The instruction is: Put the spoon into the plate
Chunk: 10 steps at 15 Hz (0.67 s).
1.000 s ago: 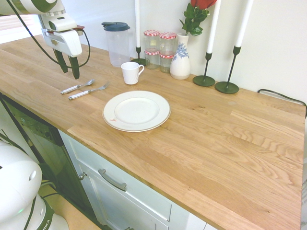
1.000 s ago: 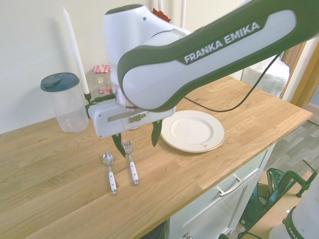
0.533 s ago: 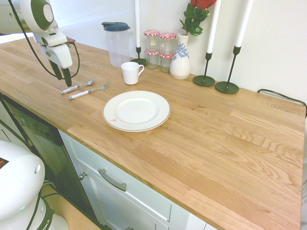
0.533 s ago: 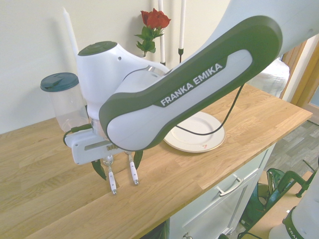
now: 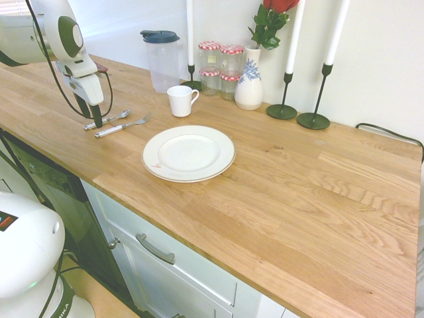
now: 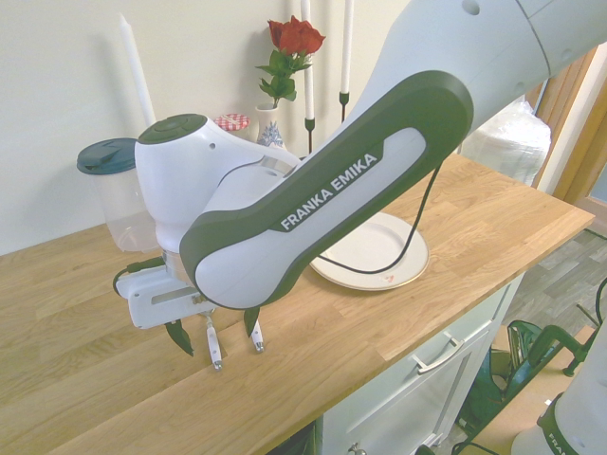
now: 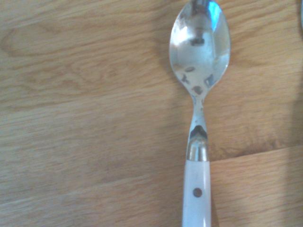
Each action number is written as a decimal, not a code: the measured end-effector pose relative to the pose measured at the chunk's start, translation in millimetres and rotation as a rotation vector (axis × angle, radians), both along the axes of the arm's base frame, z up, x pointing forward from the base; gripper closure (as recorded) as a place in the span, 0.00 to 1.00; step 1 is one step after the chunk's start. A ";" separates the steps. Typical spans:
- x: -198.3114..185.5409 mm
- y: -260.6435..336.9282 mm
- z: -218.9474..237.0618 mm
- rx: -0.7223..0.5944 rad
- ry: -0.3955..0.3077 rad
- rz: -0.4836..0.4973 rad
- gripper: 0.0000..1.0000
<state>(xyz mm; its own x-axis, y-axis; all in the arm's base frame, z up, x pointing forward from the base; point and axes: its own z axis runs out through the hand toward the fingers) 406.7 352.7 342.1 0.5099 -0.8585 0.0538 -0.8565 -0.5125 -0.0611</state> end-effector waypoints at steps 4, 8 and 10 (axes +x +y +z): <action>4.0 2.0 -6.5 0.001 -0.011 0.006 1.00; 5.6 7.9 -10.6 0.005 -0.008 0.016 1.00; 3.7 11.2 -16.3 0.004 -0.004 0.025 1.00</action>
